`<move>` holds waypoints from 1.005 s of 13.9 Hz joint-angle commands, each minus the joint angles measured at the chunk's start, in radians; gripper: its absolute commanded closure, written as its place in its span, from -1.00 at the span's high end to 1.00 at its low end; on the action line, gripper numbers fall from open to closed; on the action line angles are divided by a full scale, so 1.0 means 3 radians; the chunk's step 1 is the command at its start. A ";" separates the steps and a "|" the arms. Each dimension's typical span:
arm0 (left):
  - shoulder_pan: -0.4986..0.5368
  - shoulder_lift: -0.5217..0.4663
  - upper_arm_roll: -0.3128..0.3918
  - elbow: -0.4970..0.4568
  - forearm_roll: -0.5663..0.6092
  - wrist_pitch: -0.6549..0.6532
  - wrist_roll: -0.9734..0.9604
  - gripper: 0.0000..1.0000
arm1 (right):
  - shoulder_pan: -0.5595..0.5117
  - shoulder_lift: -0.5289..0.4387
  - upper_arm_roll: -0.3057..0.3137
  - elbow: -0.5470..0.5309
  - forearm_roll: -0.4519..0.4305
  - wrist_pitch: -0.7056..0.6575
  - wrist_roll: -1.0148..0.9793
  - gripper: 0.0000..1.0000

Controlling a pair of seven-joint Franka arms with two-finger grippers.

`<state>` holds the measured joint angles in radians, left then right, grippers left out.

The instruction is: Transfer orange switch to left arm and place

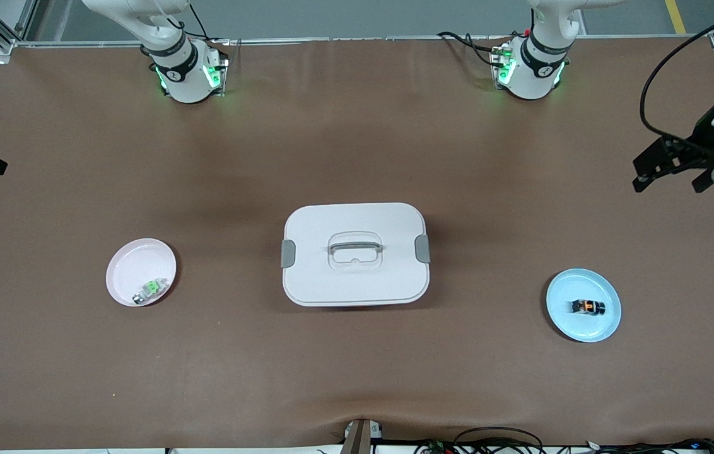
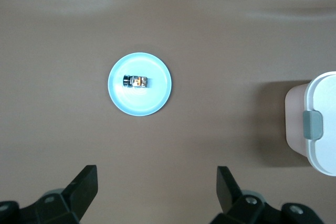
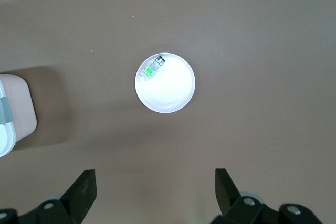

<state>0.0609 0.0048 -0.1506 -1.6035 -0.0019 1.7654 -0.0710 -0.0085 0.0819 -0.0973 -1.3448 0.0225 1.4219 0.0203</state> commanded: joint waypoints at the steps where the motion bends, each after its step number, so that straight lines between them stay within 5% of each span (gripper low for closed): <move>1: 0.0037 0.0071 -0.0019 0.0150 -0.0040 -0.0071 0.0007 1.00 | -0.0018 -0.0033 0.0023 0.0014 -0.0029 -0.0036 -0.0022 1.00; 14: 0.0042 0.0055 -0.0019 0.0160 -0.0040 -0.0229 -0.0004 1.00 | -0.0023 -0.0027 0.0013 0.0014 -0.0034 -0.0031 -0.0022 1.00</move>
<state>0.0638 0.0252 -0.1504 -1.5682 -0.0019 1.7190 -0.0710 -0.0092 0.0819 -0.0987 -1.3448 0.0210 1.4219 0.0203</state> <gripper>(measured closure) 0.000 0.000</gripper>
